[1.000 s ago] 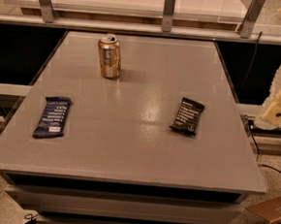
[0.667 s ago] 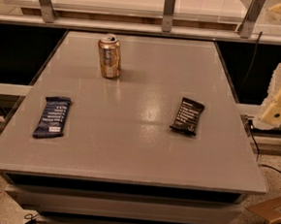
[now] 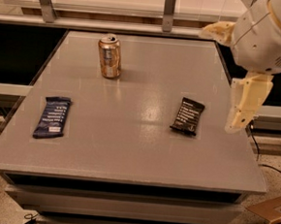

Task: Pick rxbar chocolate

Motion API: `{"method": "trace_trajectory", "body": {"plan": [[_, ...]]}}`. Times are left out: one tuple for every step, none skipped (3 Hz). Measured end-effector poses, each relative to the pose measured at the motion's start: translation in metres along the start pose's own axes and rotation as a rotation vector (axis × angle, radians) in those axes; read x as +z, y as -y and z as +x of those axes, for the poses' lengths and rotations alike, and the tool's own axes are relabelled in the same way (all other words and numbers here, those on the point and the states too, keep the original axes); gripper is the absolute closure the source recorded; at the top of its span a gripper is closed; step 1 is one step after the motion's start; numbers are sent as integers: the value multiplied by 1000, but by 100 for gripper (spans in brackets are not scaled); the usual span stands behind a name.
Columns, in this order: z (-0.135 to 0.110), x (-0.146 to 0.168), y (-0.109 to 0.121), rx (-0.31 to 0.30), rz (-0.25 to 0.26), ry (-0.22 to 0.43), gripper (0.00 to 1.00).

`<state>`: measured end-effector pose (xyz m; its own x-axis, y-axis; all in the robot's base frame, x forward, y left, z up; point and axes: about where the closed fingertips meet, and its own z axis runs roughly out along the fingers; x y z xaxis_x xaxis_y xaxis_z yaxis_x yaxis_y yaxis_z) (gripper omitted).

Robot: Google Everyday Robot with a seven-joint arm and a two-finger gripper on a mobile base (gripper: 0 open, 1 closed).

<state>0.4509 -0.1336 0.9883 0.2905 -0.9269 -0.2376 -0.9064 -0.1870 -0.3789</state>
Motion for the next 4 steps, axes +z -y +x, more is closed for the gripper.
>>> {"method": "trace_trajectory", "body": {"plan": [[-2, 46, 9, -174, -42, -18, 0], [11, 93, 19, -263, -58, -25, 0], [12, 96, 21, -269, -54, -24, 0], [16, 97, 23, -285, -49, -21, 0]]}}
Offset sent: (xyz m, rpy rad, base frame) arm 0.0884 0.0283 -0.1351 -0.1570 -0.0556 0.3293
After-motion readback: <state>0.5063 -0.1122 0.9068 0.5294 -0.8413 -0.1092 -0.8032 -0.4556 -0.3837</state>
